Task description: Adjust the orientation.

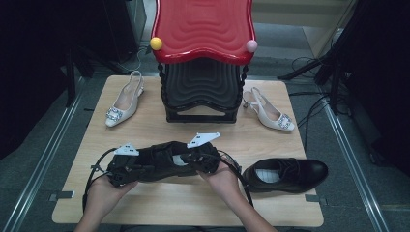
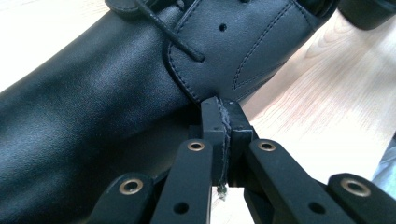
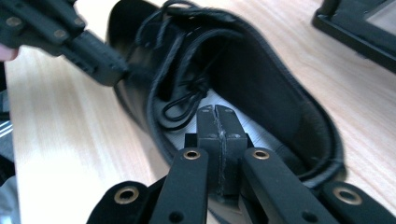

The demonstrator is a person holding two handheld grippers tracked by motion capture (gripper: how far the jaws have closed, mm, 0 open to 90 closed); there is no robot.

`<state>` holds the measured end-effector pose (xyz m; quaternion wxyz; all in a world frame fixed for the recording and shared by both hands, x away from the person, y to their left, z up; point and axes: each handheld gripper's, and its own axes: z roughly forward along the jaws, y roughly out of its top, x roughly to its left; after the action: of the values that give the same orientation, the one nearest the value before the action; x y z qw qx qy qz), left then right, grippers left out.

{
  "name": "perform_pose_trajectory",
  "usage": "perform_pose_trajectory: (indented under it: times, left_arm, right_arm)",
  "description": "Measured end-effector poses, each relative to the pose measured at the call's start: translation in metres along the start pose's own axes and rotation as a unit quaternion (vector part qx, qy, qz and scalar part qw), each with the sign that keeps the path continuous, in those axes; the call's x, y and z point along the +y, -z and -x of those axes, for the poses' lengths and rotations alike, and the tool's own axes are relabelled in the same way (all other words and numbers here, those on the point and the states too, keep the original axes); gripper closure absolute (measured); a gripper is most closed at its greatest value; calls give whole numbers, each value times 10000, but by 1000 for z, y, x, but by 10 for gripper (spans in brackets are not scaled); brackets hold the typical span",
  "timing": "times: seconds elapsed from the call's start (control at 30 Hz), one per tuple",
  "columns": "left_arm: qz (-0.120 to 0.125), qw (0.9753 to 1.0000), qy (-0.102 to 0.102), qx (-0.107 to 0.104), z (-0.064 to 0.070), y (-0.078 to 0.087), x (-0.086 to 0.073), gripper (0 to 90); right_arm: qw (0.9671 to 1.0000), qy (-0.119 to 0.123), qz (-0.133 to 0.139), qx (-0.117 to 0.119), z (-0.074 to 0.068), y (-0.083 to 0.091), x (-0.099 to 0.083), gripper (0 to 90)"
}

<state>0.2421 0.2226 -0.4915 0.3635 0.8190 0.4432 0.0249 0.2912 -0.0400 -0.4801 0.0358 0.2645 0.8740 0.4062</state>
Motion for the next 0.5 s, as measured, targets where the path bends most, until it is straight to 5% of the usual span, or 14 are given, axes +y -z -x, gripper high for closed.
perform_pose_trajectory:
  times: [0.43,0.5]
  left_arm:
    - [-23,10000,86,-22,-7,-9,3,897]
    - [-328,9993,-23,191,-6,-18,3,882]
  right_arm:
    - [9991,-277,-103,308,-4,2,-3,900]
    - [9978,-430,-216,454,-7,2,-4,900]
